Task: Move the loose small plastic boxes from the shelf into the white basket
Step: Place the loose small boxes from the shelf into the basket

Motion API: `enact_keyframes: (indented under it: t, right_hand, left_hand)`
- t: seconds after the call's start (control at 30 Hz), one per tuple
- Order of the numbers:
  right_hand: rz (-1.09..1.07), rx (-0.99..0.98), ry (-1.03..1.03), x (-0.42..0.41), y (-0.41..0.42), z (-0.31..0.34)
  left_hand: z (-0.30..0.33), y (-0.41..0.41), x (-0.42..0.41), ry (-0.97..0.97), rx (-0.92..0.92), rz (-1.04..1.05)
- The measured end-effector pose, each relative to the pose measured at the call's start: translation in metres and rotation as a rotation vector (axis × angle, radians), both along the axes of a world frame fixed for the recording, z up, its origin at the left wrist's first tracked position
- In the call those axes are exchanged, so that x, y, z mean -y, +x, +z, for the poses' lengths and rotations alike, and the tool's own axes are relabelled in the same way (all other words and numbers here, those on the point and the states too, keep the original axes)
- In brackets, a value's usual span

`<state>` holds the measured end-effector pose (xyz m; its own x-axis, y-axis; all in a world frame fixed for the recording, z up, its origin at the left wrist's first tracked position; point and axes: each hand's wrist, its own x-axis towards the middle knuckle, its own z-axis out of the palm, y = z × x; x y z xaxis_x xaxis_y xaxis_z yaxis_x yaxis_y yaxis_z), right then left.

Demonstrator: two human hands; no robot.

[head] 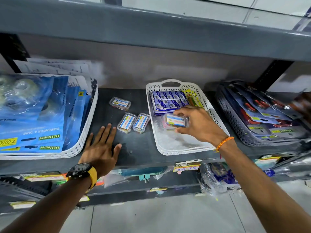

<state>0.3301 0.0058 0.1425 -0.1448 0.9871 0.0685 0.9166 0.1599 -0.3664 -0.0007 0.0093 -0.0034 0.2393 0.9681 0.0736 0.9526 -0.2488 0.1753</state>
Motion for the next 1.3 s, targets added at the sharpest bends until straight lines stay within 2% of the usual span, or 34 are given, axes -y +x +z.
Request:
enact_keyframes:
  t: [0.13, 0.27, 0.77, 0.9, 1.0, 1.07, 1.2, 1.3]
  right_hand:
    - [0.020, 0.144, -0.145, 0.010, 0.010, -0.015]
    - [0.046, 0.181, -0.243, 0.004, 0.003, -0.027]
    - [0.063, 0.307, -0.326, -0.002, -0.007, -0.028]
    - [0.004, 0.333, -0.238, 0.004, -0.009, 0.008]
    - [0.024, 0.155, -0.088, -0.003, -0.038, 0.027]
    - [0.099, 0.138, -0.045, -0.018, -0.069, 0.023]
    - [0.182, 0.369, 0.015, -0.052, -0.121, -0.005]
    - [0.164, 0.509, -0.005, -0.067, -0.136, -0.019]
  left_hand:
    - [-0.001, 0.000, 0.000, -0.009, -0.001, 0.000]
    - [-0.001, 0.000, 0.000, -0.004, -0.013, 0.003]
    - [0.000, -0.001, -0.001, -0.020, -0.005, -0.006]
    - [0.002, 0.000, 0.001, -0.028, -0.001, -0.002]
    - [0.003, 0.002, 0.002, -0.027, -0.022, 0.005]
    - [0.004, 0.003, 0.001, -0.034, -0.031, 0.010]
    - [0.005, 0.003, 0.001, -0.046, -0.035, 0.011]
    - [0.007, 0.005, 0.002, -0.042, -0.037, 0.009]
